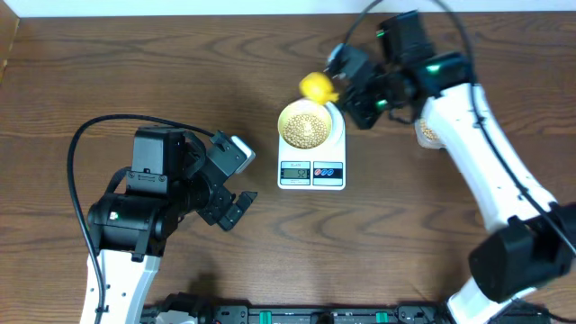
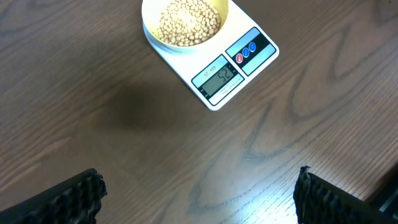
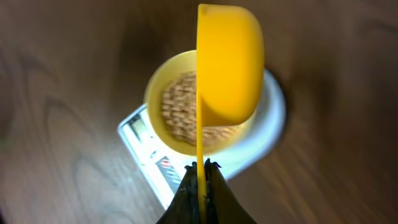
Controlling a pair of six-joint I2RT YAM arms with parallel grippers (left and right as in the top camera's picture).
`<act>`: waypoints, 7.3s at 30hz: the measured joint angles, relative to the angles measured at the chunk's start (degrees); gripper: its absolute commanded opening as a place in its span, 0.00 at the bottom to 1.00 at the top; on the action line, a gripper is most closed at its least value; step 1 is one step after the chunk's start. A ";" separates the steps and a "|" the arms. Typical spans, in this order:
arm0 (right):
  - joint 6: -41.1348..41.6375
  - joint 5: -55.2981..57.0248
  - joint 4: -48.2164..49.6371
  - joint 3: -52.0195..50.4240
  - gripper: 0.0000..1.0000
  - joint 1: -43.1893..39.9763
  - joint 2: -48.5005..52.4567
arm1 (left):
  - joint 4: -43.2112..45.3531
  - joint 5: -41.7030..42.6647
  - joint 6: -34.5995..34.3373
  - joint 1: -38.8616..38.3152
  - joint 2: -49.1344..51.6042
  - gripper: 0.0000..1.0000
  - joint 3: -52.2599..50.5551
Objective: Scoop item into bowl and weigh 50g on scale
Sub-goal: 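Carry the scoop left over the bowl and pour soybeans in, then lower the scoop into the bowl and tilt it to pour slowly, then move the yellow scoop right into the soybean tub and scoop beans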
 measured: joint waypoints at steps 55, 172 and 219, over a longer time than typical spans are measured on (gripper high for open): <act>-1.29 21.03 -0.50 0.00 0.01 6.03 9.42 | 0.00 0.00 0.00 0.00 0.00 0.99 0.00; -1.51 -0.33 -20.37 9.90 0.01 1.44 14.14 | 0.00 0.00 0.00 0.00 0.00 0.99 0.00; 16.11 40.48 -29.00 11.50 0.02 -23.02 9.40 | 0.00 0.00 0.00 0.00 0.00 0.99 0.00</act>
